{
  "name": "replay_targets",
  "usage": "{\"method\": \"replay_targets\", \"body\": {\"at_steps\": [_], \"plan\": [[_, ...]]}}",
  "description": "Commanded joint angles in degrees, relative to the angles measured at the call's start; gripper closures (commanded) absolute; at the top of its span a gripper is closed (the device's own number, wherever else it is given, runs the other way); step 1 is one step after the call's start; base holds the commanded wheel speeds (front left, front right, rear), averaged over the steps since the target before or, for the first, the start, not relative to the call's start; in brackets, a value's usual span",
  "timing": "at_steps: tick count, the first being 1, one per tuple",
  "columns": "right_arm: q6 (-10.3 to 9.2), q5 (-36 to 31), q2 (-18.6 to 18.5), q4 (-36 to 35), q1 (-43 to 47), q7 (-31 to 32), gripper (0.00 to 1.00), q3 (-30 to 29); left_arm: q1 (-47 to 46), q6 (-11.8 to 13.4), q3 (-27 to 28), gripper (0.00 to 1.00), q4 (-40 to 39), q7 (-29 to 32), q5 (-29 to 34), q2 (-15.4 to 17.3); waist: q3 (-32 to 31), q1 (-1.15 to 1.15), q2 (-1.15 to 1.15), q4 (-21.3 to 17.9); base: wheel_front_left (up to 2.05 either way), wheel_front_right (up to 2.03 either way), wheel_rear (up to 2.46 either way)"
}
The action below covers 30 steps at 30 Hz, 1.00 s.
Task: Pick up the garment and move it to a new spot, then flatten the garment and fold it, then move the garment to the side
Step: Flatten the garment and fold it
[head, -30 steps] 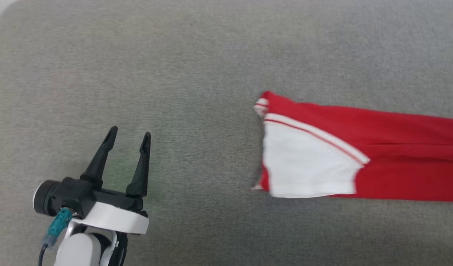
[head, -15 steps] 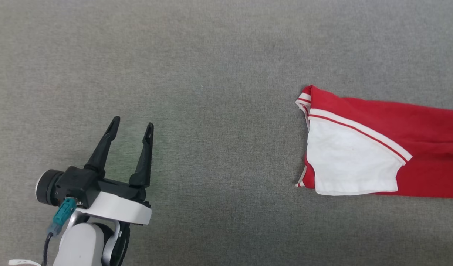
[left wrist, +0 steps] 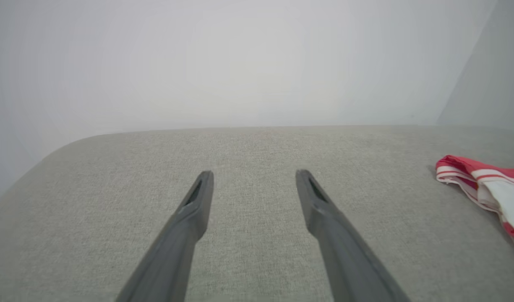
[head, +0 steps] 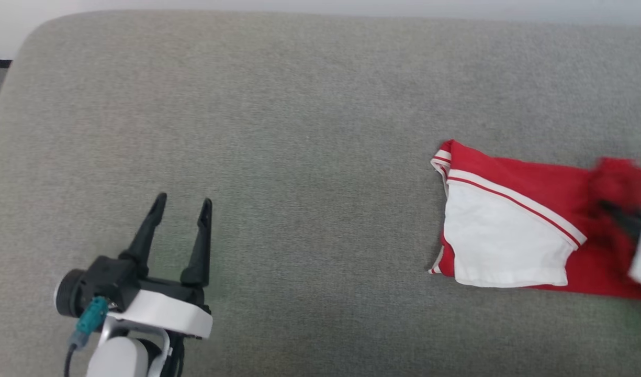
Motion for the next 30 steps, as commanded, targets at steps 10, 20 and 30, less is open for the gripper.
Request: {"method": "replay_targets", "body": {"at_steps": [10, 20, 30], "plan": [[0.0, -2.4, 7.0, -5.1, -3.3, 2.6, 1.0, 9.5, 1.4, 0.1, -1.3, 0.0, 0.2, -0.3, 0.0, 0.0, -1.7, 0.0, 0.0, 3.3, 0.0, 0.0, 0.0], [0.0, -2.6, 9.9, 1.9, -7.1, 0.3, 1.0, 15.9, -0.1, 0.1, -2.6, 0.0, 0.9, -0.3, -0.1, 0.0, -0.6, 0.0, 0.0, 4.8, 0.0, 0.0, 0.0], [0.0, -1.4, 10.6, 5.5, -10.4, -5.1, 0.0, 19.6, -0.4, 0.1, -1.8, 0.0, 1.7, -0.3, -1.0, 0.3, -0.7, 0.0, 0.0, 2.9, 0.0, 0.0, 0.0]]}}
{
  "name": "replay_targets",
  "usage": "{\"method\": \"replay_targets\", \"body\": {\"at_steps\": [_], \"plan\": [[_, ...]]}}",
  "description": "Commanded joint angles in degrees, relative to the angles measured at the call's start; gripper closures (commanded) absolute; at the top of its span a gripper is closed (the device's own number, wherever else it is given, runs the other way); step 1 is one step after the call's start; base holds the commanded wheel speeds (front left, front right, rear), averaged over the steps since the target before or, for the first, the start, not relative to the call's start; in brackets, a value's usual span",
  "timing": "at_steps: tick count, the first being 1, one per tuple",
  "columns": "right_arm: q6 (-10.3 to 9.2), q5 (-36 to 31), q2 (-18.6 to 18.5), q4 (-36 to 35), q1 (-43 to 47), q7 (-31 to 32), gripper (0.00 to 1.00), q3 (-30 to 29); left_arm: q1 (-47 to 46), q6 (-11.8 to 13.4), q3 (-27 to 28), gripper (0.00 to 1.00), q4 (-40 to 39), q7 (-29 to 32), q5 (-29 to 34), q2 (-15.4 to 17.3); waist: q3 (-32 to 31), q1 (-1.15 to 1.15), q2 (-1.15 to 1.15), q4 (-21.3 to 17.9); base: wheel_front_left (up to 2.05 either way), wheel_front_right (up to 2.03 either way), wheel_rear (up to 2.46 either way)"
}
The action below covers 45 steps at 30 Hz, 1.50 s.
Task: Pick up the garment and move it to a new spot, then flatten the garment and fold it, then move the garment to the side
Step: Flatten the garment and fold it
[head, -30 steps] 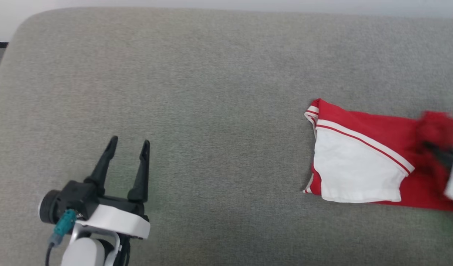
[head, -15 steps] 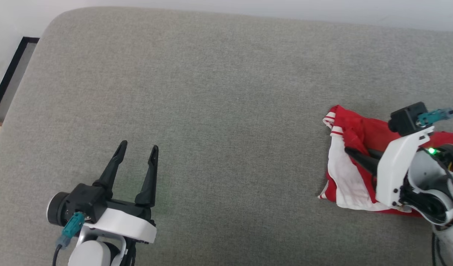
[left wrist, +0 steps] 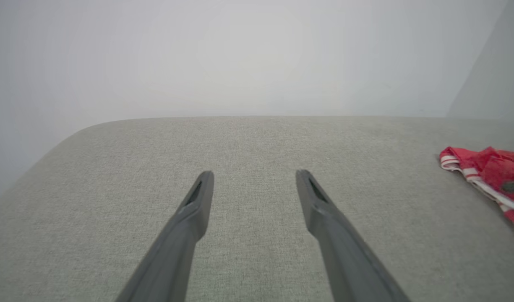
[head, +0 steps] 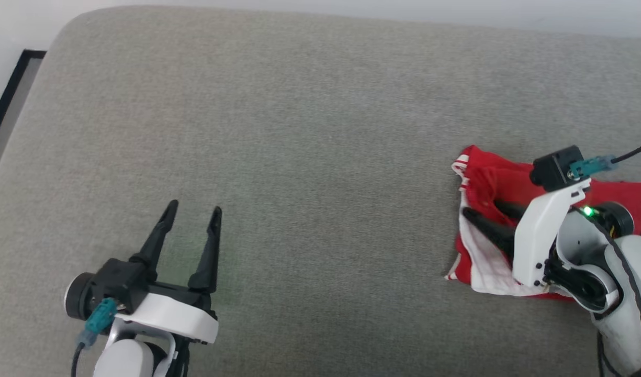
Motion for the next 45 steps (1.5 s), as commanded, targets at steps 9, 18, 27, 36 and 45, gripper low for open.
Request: {"method": "replay_targets", "body": {"at_steps": [9, 18, 27, 36, 45], "plan": [[0.0, 1.3, -5.4, -2.7, 1.3, -7.3, 0.0, 0.2, 0.7, 0.1, 1.0, 0.0, 2.0, -0.3, -2.8, -0.6, -2.5, 0.0, 0.0, -4.1, 0.0, 0.0, 0.0], [0.0, -0.3, -6.6, 3.9, 3.1, -21.7, 0.0, -3.7, 0.0, 0.1, 1.1, 0.0, 5.0, -0.3, -4.5, -2.1, -3.7, 0.0, 0.0, -7.9, 0.0, 0.0, 0.0], [0.0, -4.3, -2.2, 12.0, 4.1, -41.0, 0.0, -3.2, 1.9, 0.1, 4.1, 0.0, 5.4, -0.3, -4.6, -3.0, -6.6, 0.0, 0.0, -10.7, 0.0, 0.0, 0.0], [0.0, -10.8, 0.4, 10.4, 7.1, -44.5, 0.0, -7.5, 5.2, 0.1, 6.9, 0.0, 1.9, -0.3, -3.2, -2.2, -8.7, 0.0, 0.0, -10.7, 0.0, 0.0, 0.0], [0.0, -13.4, 1.4, 4.4, 16.3, -44.5, 0.0, -15.1, 10.0, 0.1, 7.8, 0.0, -1.6, -0.3, -0.7, -2.1, -9.9, 0.0, 0.0, -8.8, 0.0, 0.0, 0.0]]}}
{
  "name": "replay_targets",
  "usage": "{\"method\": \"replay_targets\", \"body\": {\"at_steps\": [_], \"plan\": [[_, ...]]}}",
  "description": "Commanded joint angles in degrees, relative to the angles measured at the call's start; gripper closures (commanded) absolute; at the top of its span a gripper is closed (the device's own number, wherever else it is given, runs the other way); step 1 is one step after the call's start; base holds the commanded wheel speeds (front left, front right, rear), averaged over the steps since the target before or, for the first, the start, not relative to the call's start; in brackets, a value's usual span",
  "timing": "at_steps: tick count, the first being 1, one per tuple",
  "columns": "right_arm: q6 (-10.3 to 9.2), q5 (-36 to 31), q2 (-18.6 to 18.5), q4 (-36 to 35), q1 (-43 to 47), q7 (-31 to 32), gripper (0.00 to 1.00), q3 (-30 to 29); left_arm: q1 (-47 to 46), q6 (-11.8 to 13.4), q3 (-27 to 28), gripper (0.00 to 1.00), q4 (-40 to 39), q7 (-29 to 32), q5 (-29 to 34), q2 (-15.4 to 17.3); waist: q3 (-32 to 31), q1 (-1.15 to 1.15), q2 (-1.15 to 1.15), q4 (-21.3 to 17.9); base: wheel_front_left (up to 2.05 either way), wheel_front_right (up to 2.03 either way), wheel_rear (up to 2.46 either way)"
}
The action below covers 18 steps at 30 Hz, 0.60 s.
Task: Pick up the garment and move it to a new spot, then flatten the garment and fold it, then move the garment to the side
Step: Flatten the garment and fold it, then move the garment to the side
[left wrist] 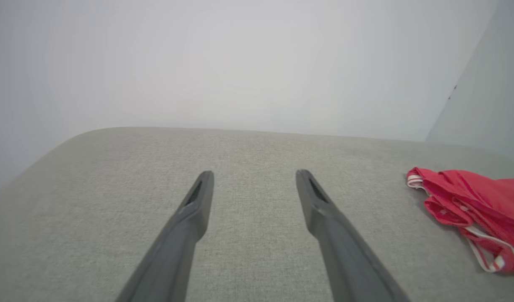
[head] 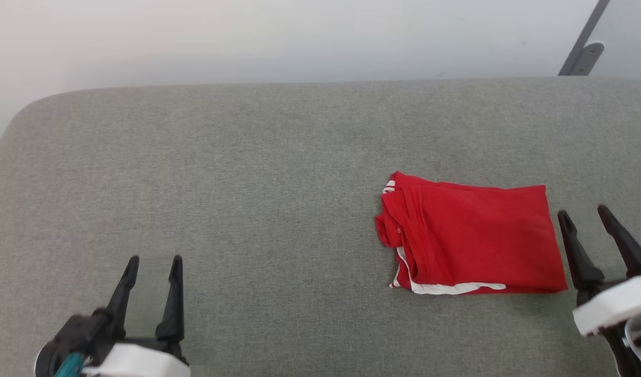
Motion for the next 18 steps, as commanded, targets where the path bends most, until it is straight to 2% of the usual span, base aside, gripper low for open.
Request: {"method": "replay_targets", "body": {"at_steps": [1, 9, 18], "plan": [[0.0, -0.4, 0.3, -0.8, 1.0, -0.3, 0.0, -0.5, 1.1, 0.1, 0.5, 0.0, -0.6, -0.3, 0.4, -0.2, -0.1, 0.0, 0.0, 0.3, 0.0, 0.0, 0.0], [0.0, -1.8, 1.2, -5.9, 6.5, 1.0, 0.0, -4.5, 5.5, 0.1, 2.8, 0.0, -4.1, -0.3, 1.2, -1.7, 0.2, 0.0, 0.0, 0.6, 0.0, 0.0, 0.0], [0.0, -3.1, 2.1, -9.4, 7.6, 4.6, 0.0, -6.2, 3.8, 0.1, 1.6, 0.0, -4.3, -0.3, 1.1, -2.0, 1.0, 0.0, 0.0, 1.2, 0.0, 0.0, 0.0]]}}
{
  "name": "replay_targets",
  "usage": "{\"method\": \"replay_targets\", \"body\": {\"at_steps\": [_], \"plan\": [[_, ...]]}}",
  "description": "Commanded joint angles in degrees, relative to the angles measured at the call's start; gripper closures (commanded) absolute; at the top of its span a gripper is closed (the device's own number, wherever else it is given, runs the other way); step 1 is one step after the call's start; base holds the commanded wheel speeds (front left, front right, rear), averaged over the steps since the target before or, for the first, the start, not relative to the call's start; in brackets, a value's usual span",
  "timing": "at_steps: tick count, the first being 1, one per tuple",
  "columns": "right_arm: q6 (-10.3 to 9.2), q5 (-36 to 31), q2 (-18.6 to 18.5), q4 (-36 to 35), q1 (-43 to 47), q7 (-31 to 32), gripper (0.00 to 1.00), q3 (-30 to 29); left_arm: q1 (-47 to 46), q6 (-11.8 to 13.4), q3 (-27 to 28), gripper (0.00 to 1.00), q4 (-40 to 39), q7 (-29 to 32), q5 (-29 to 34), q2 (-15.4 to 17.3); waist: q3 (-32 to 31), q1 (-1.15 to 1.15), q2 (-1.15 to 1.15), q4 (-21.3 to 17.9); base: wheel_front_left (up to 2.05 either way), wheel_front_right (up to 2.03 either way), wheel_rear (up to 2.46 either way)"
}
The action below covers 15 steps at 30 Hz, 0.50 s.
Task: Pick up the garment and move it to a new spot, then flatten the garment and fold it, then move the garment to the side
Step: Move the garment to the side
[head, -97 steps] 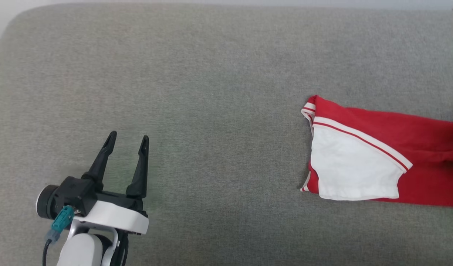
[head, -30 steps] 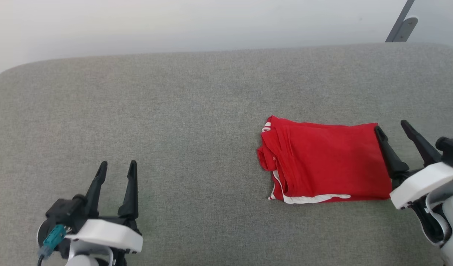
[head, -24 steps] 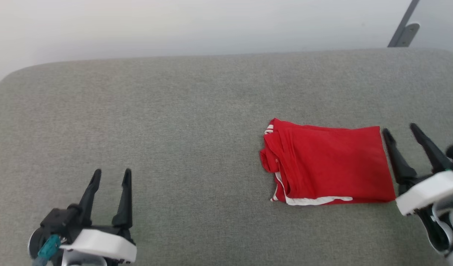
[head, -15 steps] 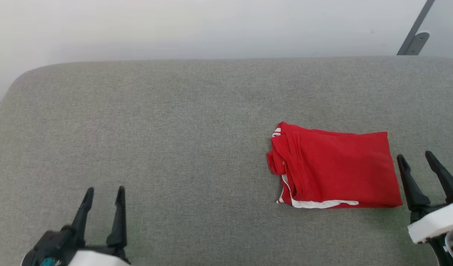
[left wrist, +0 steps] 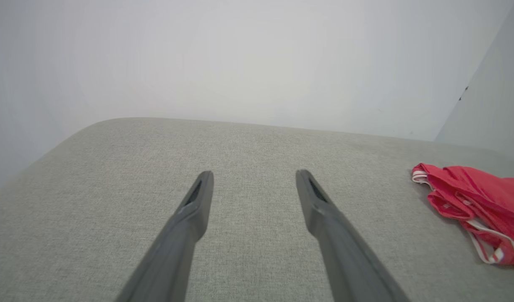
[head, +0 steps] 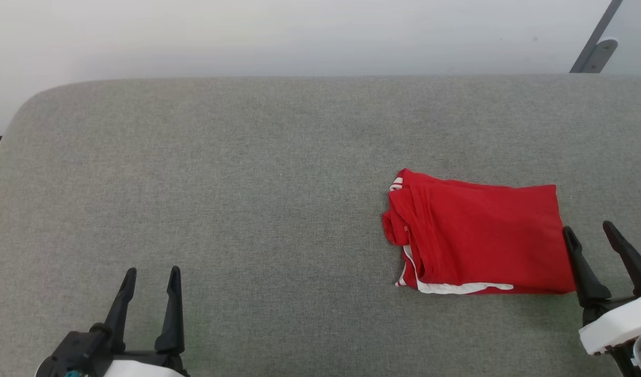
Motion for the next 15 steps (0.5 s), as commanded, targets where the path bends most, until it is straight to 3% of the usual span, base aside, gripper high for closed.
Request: {"method": "replay_targets", "body": {"at_steps": [1, 9, 15], "plan": [[0.0, -0.2, -0.1, -0.3, -0.3, 1.0, 0.0, -0.4, -0.9, 0.1, -0.2, 0.0, -0.1, -0.3, 0.1, 0.1, 0.2, 0.0, 0.0, 0.1, 0.0, 0.0, 0.0], [0.0, -1.0, -4.9, -1.8, -5.5, 12.7, 0.0, -0.2, -4.9, 0.1, -2.4, 0.0, -0.4, -0.3, 0.3, 0.2, 4.0, 0.0, 0.0, 0.2, 0.0, 0.0, 0.0], [0.0, 4.5, -12.7, -3.0, -10.9, 30.4, 0.0, 5.6, -9.0, 0.1, -4.4, 0.0, 0.1, -0.3, 0.2, 0.5, 7.8, 0.0, 0.0, -0.1, 0.0, 0.0, 0.0]]}}
